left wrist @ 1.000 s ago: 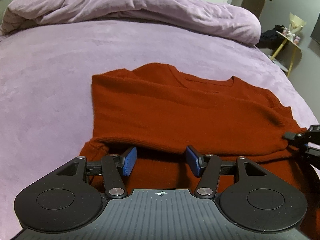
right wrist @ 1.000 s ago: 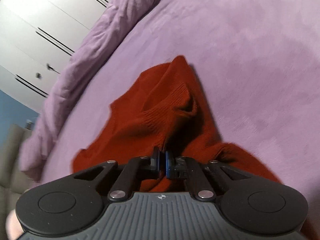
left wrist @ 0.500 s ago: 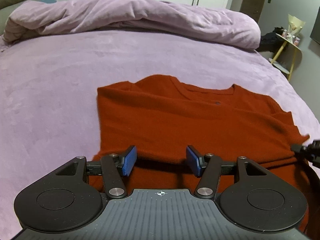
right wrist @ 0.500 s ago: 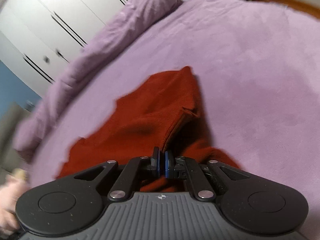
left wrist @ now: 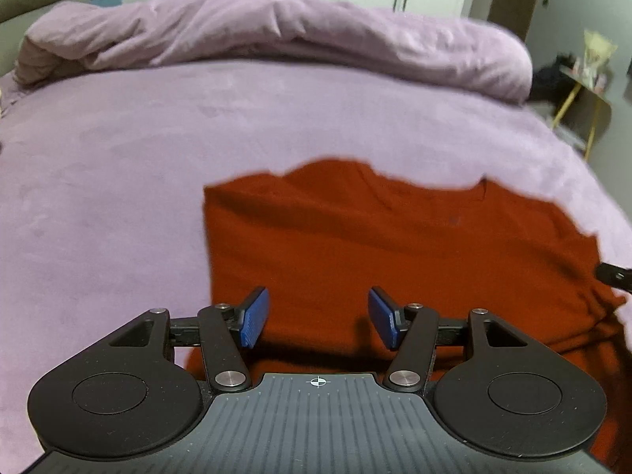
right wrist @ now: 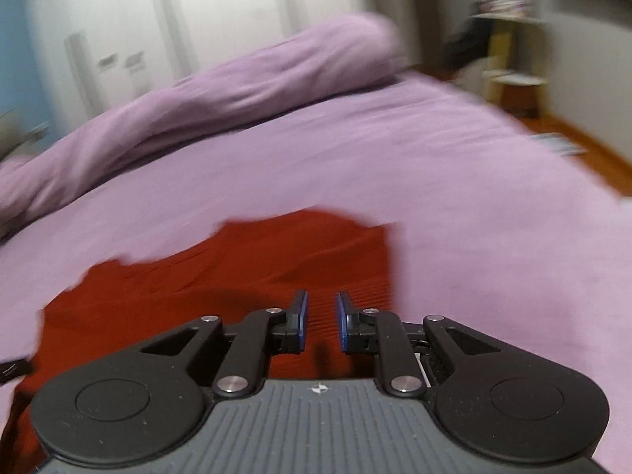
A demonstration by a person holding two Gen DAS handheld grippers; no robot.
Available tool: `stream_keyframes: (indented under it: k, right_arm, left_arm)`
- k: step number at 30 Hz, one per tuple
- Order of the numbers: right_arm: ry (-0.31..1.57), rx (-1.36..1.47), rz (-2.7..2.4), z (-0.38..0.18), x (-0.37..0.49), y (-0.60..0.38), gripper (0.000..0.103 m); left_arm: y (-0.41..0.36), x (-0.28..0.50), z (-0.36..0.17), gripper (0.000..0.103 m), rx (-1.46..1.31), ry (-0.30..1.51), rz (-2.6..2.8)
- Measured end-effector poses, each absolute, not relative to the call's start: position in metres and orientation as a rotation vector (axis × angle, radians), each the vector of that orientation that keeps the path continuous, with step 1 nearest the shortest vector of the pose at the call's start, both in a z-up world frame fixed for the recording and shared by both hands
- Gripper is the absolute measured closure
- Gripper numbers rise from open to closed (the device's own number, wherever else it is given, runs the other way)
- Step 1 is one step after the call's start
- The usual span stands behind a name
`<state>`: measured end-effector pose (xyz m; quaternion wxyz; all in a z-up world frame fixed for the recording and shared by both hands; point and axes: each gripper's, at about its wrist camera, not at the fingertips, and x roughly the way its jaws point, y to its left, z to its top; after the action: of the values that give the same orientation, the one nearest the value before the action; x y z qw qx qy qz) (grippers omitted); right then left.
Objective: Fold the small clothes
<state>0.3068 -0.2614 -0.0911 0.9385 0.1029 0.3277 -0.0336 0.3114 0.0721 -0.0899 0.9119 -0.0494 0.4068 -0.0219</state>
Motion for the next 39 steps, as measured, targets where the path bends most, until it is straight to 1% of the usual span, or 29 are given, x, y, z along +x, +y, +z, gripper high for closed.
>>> stream_keyframes:
  k: [1,3,5,7,10,12,14,16,20,23,26,34,36,39]
  right_arm:
    - [0.700,0.171,-0.030,-0.100,0.314,-0.255,0.088]
    - [0.794,0.051,-0.051,-0.122,0.325,-0.244,0.093]
    - [0.752,-0.014,-0.081,-0.124,0.318,-0.239,0.093]
    - [0.740,-0.012,-0.084,-0.115,0.306,-0.236,0.091]
    - [0.765,0.105,0.099,-0.104,0.281,-0.236,0.091]
    - [0.821,0.141,0.195,-0.102,0.256,-0.233,0.091]
    - [0.833,0.105,0.220,-0.100,0.223,-0.227,0.091]
    - [0.853,0.074,0.206,-0.098,0.186,-0.225,0.091]
    - [0.926,0.104,0.112,-0.100,0.108,-0.240,0.091]
    - [0.920,0.098,0.011,-0.098,0.060,-0.256,0.090]
    - [0.912,0.098,-0.081,-0.093,0.032,-0.267,0.087]
    - [0.931,0.150,-0.138,-0.105,0.032,-0.279,0.086]
    - [0.907,0.126,-0.147,-0.102,0.033,-0.277,0.075]
    - [0.921,0.151,-0.138,-0.106,0.035,-0.279,0.074]
  left_arm:
    - [0.069,0.312,-0.096,0.042,-0.085,0.861,-0.042]
    - [0.068,0.306,-0.103,0.042,-0.047,0.844,-0.058]
    - [0.068,0.296,-0.100,0.042,0.005,0.821,-0.063]
    - [0.071,0.282,-0.093,0.042,0.031,0.800,-0.066]
    - [0.081,0.252,-0.087,0.041,0.018,0.799,-0.087]
    - [0.091,0.228,-0.087,0.041,-0.011,0.816,-0.087]
    - [0.102,0.199,-0.089,0.041,-0.022,0.839,-0.072]
    - [0.113,0.168,-0.091,0.040,-0.013,0.857,-0.039]
    - [0.132,0.115,-0.095,0.038,-0.037,0.913,-0.024]
    - [0.140,0.086,-0.098,0.035,-0.042,0.922,-0.009]
    - [0.144,0.070,-0.100,0.035,-0.066,0.937,0.020]
    - [0.157,0.057,-0.108,0.036,-0.138,0.963,0.035]
    - [0.162,0.057,-0.110,0.038,-0.197,0.983,0.015]
    - [0.166,0.063,-0.114,0.041,-0.252,1.007,-0.018]
